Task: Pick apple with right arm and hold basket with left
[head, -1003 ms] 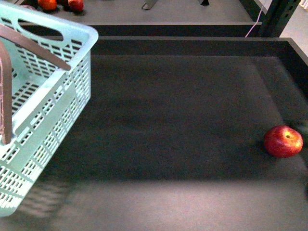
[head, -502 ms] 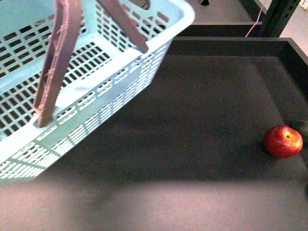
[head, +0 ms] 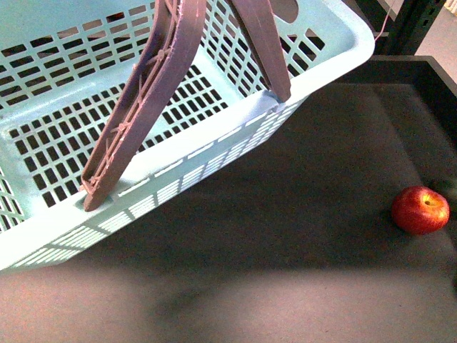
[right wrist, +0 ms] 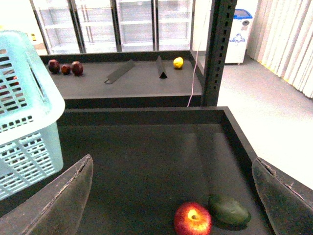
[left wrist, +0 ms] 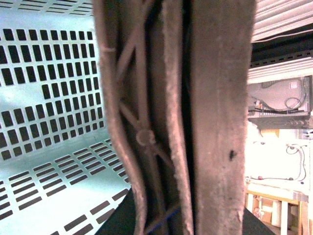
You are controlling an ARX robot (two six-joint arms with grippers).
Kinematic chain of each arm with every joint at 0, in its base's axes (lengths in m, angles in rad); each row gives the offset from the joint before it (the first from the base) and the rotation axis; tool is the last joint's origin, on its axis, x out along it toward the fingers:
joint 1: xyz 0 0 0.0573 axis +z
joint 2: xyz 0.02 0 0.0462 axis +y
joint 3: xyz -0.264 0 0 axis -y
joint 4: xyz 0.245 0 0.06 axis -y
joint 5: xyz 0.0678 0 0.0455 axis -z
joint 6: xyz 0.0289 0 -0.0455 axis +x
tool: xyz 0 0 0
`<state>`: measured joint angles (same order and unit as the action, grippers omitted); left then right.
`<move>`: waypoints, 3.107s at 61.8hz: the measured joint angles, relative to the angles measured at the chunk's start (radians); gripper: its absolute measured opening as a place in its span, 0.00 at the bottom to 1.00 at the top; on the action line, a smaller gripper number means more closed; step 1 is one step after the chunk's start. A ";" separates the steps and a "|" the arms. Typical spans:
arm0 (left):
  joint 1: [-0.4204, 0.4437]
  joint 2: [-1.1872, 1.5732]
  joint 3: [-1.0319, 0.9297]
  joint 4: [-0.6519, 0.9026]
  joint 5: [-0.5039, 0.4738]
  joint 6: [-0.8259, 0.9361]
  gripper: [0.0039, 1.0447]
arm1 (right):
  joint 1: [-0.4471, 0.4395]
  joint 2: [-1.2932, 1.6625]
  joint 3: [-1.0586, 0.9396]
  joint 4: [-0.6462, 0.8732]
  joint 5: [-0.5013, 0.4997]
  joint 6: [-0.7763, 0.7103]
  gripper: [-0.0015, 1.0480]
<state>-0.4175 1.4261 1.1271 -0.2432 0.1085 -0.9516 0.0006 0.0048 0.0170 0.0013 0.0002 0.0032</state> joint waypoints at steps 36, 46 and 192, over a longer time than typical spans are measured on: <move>-0.012 0.000 0.000 0.000 0.014 0.017 0.15 | -0.018 0.073 0.056 -0.158 -0.076 0.065 0.92; -0.013 -0.002 0.000 0.001 0.021 0.019 0.15 | -0.036 0.282 0.119 -0.296 -0.114 0.153 0.92; -0.013 -0.004 0.000 0.001 0.015 0.021 0.15 | -0.087 2.451 1.043 0.330 0.118 0.004 0.75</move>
<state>-0.4309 1.4223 1.1275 -0.2424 0.1238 -0.9310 -0.0864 2.4554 1.0595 0.3317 0.1184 0.0074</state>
